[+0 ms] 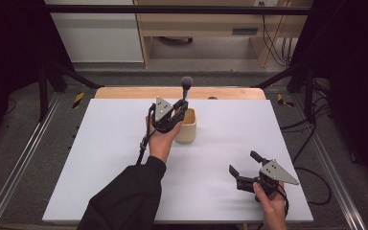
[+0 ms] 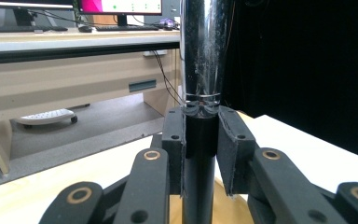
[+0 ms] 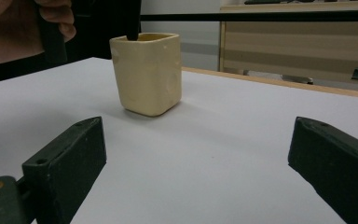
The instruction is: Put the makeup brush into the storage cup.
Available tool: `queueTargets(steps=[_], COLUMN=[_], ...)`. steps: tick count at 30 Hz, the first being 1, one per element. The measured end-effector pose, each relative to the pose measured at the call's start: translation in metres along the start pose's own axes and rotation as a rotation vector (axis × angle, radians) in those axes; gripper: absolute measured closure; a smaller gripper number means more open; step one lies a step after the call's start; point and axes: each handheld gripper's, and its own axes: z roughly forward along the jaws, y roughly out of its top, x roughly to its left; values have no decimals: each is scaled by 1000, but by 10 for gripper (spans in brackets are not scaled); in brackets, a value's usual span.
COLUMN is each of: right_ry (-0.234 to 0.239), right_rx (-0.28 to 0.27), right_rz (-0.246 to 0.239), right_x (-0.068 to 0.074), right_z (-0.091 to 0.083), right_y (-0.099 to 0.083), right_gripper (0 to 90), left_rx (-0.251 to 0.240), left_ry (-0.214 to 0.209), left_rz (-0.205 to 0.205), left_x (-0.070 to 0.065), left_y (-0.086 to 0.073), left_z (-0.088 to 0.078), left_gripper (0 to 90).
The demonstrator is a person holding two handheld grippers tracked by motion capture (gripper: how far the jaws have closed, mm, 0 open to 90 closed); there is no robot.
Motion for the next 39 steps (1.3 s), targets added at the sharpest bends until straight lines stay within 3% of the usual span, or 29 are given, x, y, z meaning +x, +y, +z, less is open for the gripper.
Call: queueTargets(steps=[24,39], right_ry=[11,9], right_rx=[1,5], right_rz=[9,11], right_x=[1,1], right_z=[1,1], right_y=[0,-1], right_gripper=[45,45], left_rx=[17,33], left_ry=[-8,-5], left_rz=[-9,15], left_x=[0,-1], left_y=[-9,-15], left_z=[0,-2], left_gripper=[741,741])
